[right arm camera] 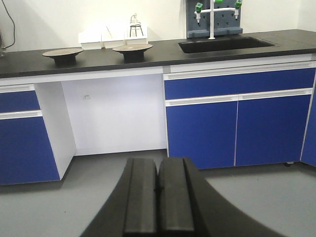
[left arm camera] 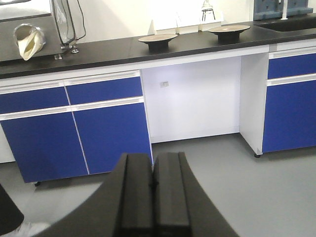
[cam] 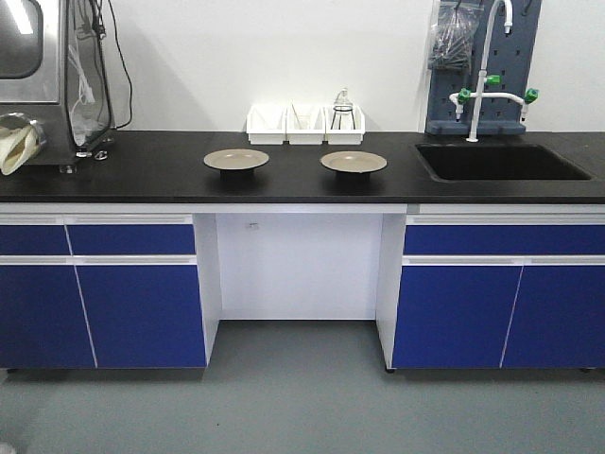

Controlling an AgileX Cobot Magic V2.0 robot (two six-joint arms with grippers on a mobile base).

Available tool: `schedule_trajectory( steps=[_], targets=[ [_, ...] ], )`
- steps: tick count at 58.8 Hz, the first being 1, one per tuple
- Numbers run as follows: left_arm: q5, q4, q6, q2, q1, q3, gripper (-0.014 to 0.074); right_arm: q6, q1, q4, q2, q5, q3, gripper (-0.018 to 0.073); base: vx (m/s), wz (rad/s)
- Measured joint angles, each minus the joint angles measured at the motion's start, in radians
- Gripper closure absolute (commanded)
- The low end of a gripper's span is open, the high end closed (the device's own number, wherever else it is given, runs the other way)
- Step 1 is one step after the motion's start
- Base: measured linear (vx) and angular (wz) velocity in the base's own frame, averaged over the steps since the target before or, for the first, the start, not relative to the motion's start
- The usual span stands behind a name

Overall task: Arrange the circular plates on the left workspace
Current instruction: 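Drive the base forward up to the counter with the two tan plates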

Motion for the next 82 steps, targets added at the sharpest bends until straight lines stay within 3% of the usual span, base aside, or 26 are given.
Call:
schedule_trajectory(
  steps=[82],
  targets=[
    [0.000, 0.000, 0.000, 0.000, 0.000, 0.000, 0.0594, 0.000, 0.000, -0.001, 0.000, 0.000, 0.000, 0.0563, 0.43, -0.01]
  ],
)
